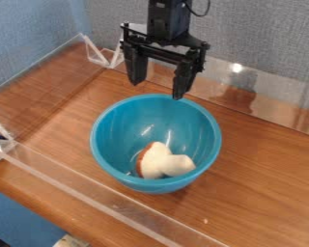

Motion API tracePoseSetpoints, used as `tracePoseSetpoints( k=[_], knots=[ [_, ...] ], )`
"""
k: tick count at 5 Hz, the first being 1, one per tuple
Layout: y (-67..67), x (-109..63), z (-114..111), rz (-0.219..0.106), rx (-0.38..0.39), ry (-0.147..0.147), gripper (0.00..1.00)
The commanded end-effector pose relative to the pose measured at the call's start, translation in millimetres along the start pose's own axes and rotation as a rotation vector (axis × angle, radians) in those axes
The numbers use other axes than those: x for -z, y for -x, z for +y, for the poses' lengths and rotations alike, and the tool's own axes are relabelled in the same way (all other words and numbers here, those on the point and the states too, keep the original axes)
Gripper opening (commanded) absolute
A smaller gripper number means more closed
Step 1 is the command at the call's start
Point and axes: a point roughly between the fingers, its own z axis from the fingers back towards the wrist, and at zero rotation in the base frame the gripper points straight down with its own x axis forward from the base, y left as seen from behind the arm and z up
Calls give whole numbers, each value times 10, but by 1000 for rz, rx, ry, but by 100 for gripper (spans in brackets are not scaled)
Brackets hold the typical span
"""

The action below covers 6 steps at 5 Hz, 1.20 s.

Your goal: Remove the mushroom from inside the blue bowl and put it on the table

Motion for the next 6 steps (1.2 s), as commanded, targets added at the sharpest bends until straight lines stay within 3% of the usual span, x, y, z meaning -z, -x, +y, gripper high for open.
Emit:
tracePoseSetpoints(
  k=[1, 2, 3, 4, 6],
  knots=[
    [68, 64, -69, 12, 69, -1, 100],
    [212, 424, -264, 75, 248, 1, 100],
    [372, 938, -491, 131, 423, 2, 100],
    [317, 1150, -528, 151, 446, 10, 100],
    [266, 1248, -477, 151, 434, 19, 100]
  ],
)
